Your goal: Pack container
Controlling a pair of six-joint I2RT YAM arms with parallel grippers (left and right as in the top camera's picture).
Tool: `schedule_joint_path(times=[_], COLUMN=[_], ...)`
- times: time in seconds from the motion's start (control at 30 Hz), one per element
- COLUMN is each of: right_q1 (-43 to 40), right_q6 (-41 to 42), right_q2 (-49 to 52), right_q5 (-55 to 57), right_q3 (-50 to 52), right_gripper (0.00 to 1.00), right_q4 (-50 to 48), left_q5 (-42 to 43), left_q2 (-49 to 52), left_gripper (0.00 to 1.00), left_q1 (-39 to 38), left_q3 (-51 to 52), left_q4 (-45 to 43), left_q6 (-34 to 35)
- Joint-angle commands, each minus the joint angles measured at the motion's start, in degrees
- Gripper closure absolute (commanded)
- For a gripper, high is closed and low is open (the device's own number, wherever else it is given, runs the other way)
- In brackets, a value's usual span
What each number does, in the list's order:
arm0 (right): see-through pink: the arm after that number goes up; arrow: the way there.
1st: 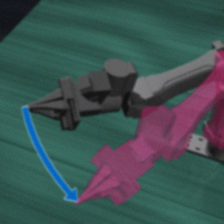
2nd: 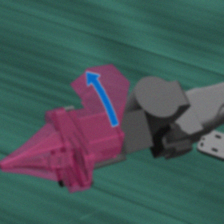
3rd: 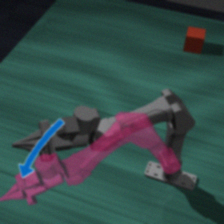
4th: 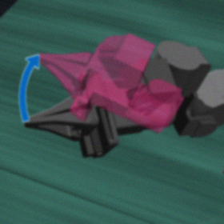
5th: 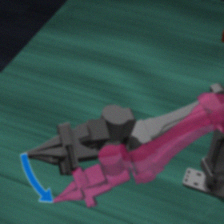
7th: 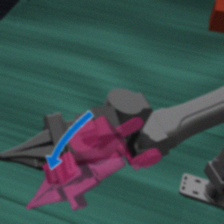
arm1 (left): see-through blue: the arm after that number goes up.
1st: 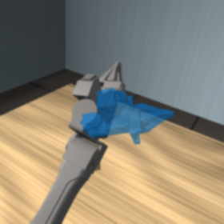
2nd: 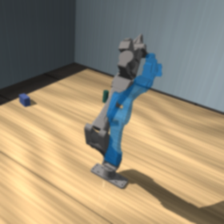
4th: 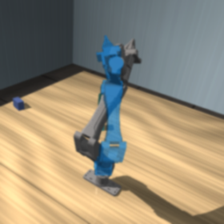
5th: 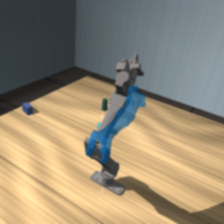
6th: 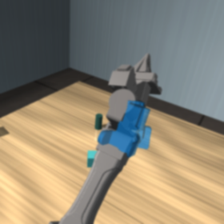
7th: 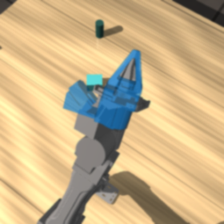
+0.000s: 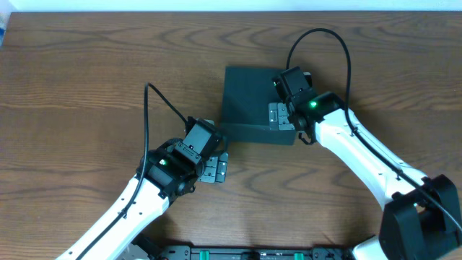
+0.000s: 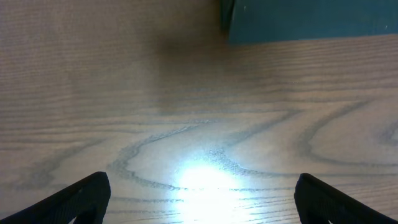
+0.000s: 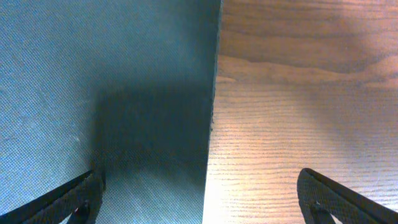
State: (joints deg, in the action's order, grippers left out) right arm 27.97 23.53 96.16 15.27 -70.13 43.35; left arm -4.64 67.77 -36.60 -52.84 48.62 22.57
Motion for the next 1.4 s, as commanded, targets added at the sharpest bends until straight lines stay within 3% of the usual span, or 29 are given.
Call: schedule_joint_path(times=[0.0,0.63,1.37], right_q1=[-0.68,-0.68,-0.68], right_q6=[1.33,1.33,1.31], right_q2=[0.28,0.39,0.39], right_q5=[1.03,1.05,1.46], right_q3=[-0.52,3.82,3.82], right_gripper=[0.01,0.01,0.01], right_q4=[1.01,-1.84,-2.49], left_q5=[-0.44,-1.55,-1.95], left_q2=[-0.2,14.21,21.7], left_gripper=[0.04,0.05,0.04], left_q1=[-0.17,-0.17,-0.17], left_q3=[-0.02,-0.02,-0.02], left_q4=[-1.01,-12.22,-22.25], left_q6=[0.79,-1.38,-2.03])
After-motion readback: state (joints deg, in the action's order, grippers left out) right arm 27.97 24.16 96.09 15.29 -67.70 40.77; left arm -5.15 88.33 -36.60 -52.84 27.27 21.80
